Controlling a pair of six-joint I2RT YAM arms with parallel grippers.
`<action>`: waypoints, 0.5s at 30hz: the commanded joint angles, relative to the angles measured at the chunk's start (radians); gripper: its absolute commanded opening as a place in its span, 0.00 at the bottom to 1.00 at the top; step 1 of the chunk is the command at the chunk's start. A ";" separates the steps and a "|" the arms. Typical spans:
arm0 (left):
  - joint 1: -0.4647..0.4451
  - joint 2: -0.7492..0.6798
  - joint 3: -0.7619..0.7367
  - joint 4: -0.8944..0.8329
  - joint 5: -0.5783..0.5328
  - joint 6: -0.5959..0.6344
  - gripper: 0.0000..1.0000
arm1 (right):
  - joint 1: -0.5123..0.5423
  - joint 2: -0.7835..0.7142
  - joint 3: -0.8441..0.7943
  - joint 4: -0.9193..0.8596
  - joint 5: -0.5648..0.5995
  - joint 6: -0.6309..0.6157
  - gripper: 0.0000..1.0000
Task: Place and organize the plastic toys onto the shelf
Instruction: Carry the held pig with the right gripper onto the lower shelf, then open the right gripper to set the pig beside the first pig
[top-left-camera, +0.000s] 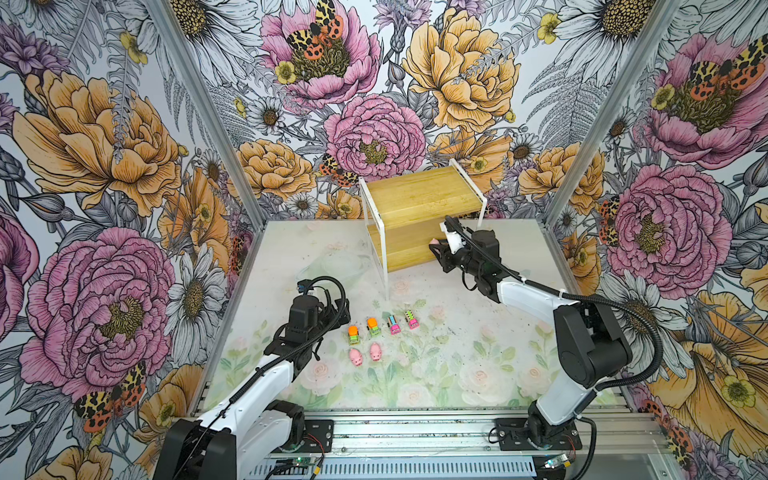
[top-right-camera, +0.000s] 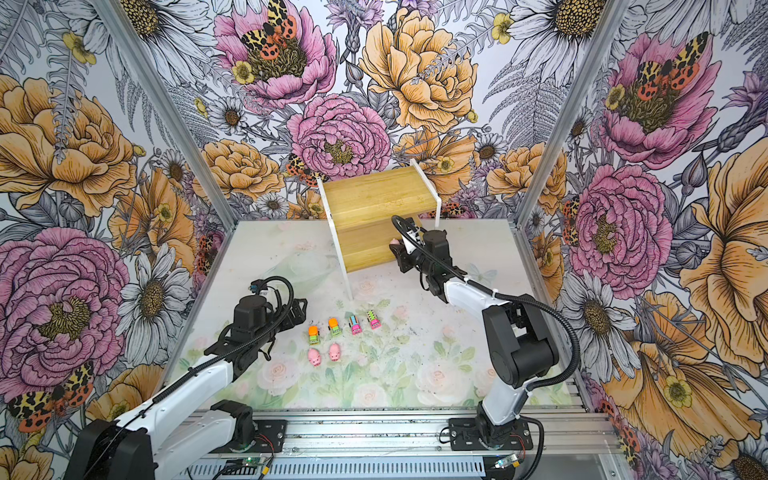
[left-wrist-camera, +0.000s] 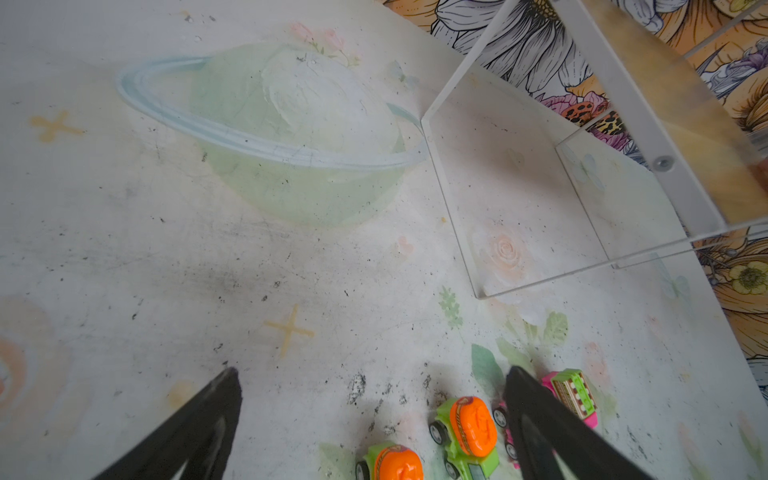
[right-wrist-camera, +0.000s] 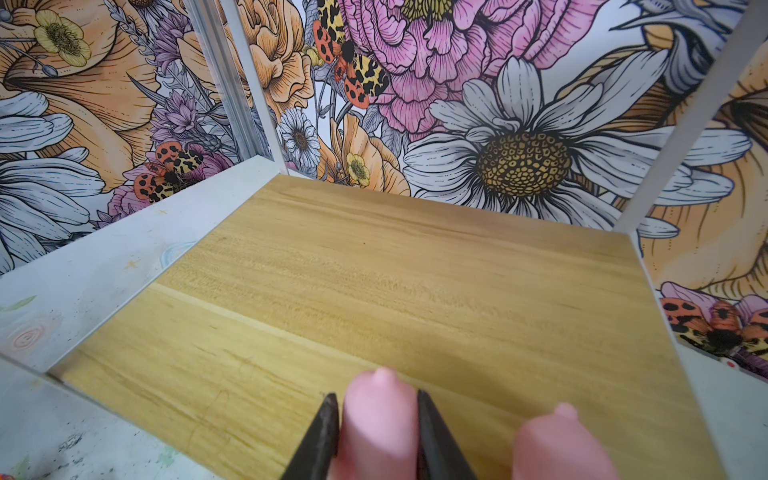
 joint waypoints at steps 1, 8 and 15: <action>0.011 0.001 0.032 -0.003 -0.002 0.016 0.99 | -0.007 0.020 0.017 0.001 0.021 -0.013 0.38; 0.011 0.005 0.035 -0.003 0.000 0.015 0.99 | -0.008 -0.004 0.002 0.009 0.021 -0.016 0.44; 0.011 0.008 0.034 0.000 0.001 0.018 0.99 | -0.006 -0.083 -0.042 0.004 0.034 -0.028 0.59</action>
